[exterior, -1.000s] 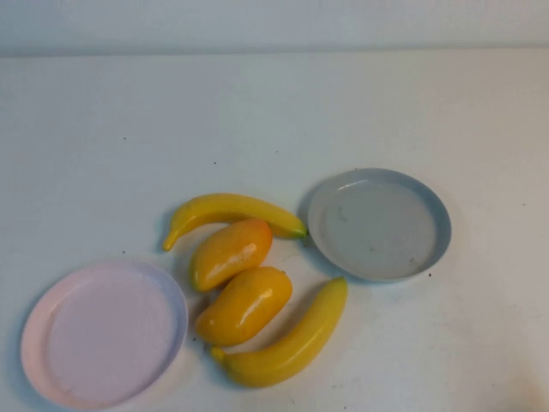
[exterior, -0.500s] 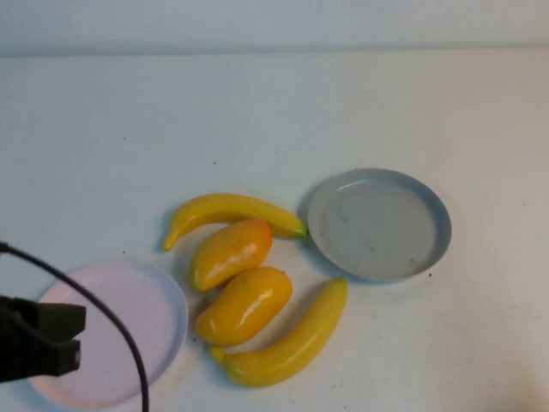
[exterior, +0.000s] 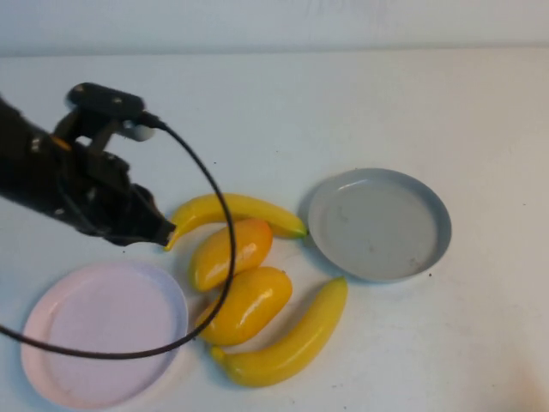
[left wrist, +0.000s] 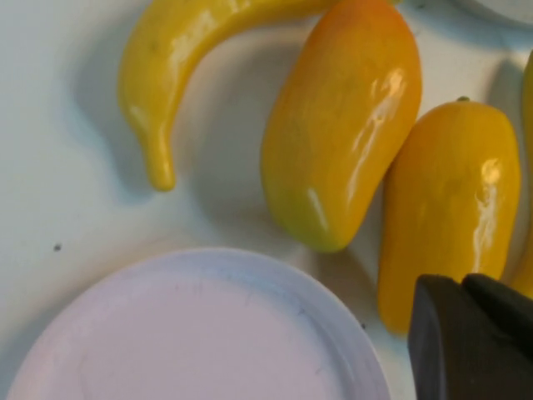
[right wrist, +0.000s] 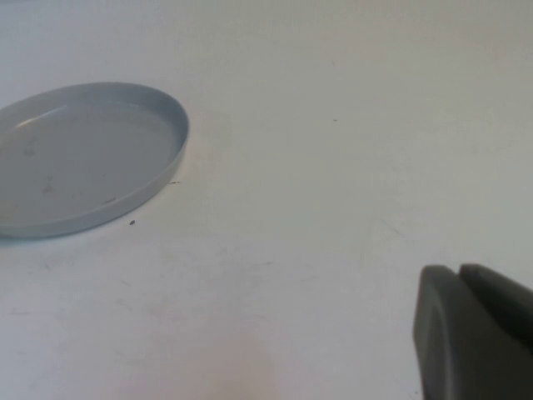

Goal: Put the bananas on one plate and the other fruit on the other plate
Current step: Put one type of fruit in the left plate

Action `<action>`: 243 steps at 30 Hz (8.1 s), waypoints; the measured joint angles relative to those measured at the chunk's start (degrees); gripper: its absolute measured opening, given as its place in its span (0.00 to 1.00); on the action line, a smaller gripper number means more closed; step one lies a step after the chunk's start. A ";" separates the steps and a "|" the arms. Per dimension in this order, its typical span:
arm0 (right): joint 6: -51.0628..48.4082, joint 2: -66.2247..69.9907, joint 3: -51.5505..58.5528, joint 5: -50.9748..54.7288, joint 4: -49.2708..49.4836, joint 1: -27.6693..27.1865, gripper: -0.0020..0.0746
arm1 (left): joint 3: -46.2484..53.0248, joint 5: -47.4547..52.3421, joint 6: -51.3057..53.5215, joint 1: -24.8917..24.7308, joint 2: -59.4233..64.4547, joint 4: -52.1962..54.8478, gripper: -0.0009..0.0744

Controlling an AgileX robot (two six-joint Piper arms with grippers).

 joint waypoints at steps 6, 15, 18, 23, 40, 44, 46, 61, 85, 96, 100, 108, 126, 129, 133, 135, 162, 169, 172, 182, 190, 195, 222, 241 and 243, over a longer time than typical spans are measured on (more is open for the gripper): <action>0.10 0.00 0.00 0.00 0.00 0.00 0.00 | -11.55 4.59 -4.01 -9.36 11.27 6.49 0.01; 0.10 0.00 0.00 0.00 0.00 0.00 0.00 | -22.49 6.78 -10.61 -15.65 22.90 16.66 0.27; 0.10 0.00 0.00 0.00 0.00 0.00 0.00 | -23.28 6.89 -10.61 -15.89 25.37 16.54 0.55; 0.10 0.00 0.00 0.00 0.00 0.00 0.00 | -23.39 6.49 -10.84 -15.89 28.81 20.60 0.86; 0.10 0.00 0.00 0.00 0.00 0.00 0.00 | -23.39 0.38 -10.82 -15.89 30.16 23.56 0.87; 0.10 0.00 0.00 0.00 0.00 0.00 0.00 | -23.39 1.59 -10.82 -15.89 31.24 23.56 0.84; 0.10 0.00 0.00 0.00 0.00 0.00 0.00 | -23.39 1.99 -10.82 -15.89 32.25 23.56 0.84; 0.10 0.00 0.00 0.00 0.00 0.00 0.00 | -23.39 2.27 -10.87 -15.89 34.39 23.45 0.75; 0.10 0.00 0.00 0.00 0.00 0.00 0.00 | -16.35 16.89 -25.37 -15.89 13.71 29.80 0.75; 0.10 0.00 0.00 0.00 0.00 0.00 0.00 | 6.40 4.33 -28.67 -9.11 11.15 32.67 0.75; 0.10 0.00 0.00 0.00 0.00 0.00 0.00 | 7.71 0.60 -28.94 -6.58 11.26 32.54 0.75; 0.10 0.00 0.00 0.00 0.00 0.00 0.00 | 7.84 -1.06 -28.94 -5.81 11.26 32.29 0.80; 0.10 0.00 0.00 0.00 0.00 0.00 0.00 | -3.91 6.16 -23.64 -9.79 7.93 25.60 0.90; 0.10 0.00 0.00 0.00 0.00 0.00 0.00 | -3.91 3.76 -21.64 -14.73 7.93 24.46 0.90; 0.10 0.00 0.00 0.00 0.00 0.00 0.00 | -3.91 -1.33 -19.40 -21.35 7.93 23.91 0.90; 0.10 0.00 0.00 0.00 0.00 0.00 0.00 | -3.91 -2.82 -18.56 -23.61 8.04 23.77 0.90; 0.10 0.00 0.00 0.00 0.00 0.00 0.00 | -4.00 -5.85 -13.38 -25.57 24.17 30.62 0.81; 0.10 0.00 0.00 0.00 0.00 0.00 0.00 | -7.14 -1.34 -14.51 -25.57 24.17 30.36 0.70; 0.10 0.00 0.00 0.00 0.00 0.00 0.00 | -10.61 3.91 -18.19 -25.57 23.18 29.98 0.70; 0.10 0.00 0.00 0.00 0.00 0.00 0.00 | -5.96 7.77 -30.55 -25.57 9.92 29.77 0.70; 0.10 0.00 0.00 0.00 0.00 0.00 0.00 | 4.65 4.58 -38.43 -25.57 5.02 29.56 0.70; 0.10 0.00 0.00 0.00 0.00 0.00 0.00 | 10.09 -0.44 -42.87 -25.57 5.02 32.19 0.70; 0.10 0.00 0.00 0.00 0.00 0.00 0.00 | 10.88 -1.91 -44.85 -18.64 5.02 28.53 0.70; 0.10 0.00 0.00 0.00 0.00 0.00 0.00 | 10.96 -1.60 -44.50 -18.44 7.60 31.01 0.70; 0.10 0.00 0.00 0.00 0.00 0.00 0.00 | 10.96 -1.60 -44.50 -18.44 7.60 31.01 0.70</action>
